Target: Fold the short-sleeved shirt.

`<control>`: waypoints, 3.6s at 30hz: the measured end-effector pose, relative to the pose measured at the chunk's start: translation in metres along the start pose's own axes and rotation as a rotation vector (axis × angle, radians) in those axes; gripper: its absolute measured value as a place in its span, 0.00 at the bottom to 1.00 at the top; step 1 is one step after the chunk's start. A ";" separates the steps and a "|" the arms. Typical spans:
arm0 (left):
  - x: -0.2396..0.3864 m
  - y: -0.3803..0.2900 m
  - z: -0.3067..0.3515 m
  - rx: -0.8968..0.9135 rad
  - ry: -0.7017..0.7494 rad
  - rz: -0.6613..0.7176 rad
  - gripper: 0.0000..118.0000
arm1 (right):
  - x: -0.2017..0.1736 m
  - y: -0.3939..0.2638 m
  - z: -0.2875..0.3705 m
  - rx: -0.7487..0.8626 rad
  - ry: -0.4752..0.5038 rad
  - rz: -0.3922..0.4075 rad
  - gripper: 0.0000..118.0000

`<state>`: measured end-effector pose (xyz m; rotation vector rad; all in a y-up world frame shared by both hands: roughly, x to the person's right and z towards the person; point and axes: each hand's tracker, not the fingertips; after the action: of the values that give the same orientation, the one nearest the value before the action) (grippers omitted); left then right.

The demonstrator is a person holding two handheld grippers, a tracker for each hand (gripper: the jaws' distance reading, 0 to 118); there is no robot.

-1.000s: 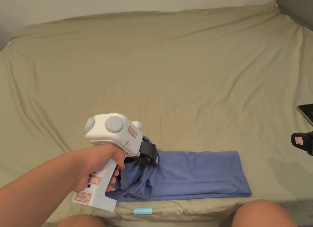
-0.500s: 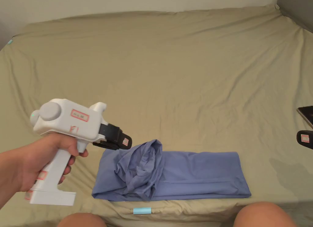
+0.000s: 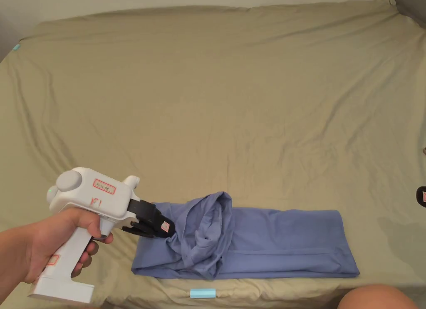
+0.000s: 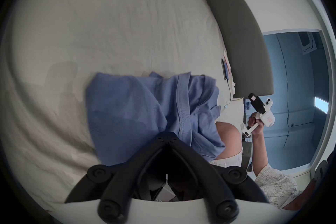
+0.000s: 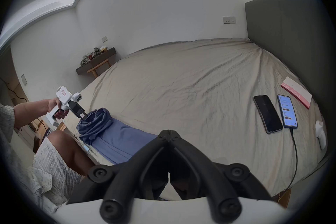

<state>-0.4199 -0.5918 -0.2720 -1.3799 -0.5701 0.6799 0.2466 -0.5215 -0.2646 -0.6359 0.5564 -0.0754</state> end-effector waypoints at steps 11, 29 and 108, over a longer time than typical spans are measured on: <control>0.022 0.007 -0.069 -0.121 -0.132 -0.049 0.00 | 0.013 0.007 -0.010 0.006 0.004 -0.025 0.00; 0.023 -0.006 -0.120 -0.217 -0.208 -0.042 0.00 | 0.027 0.011 0.000 0.022 -0.016 -0.046 0.00; -0.127 -0.012 0.002 0.158 -0.533 0.141 0.39 | -0.030 0.055 -0.030 -0.043 -0.008 0.024 0.00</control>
<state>-0.5067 -0.6834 -0.2563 -1.0948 -0.8224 1.1972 0.2000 -0.4863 -0.3029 -0.6710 0.5591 -0.0379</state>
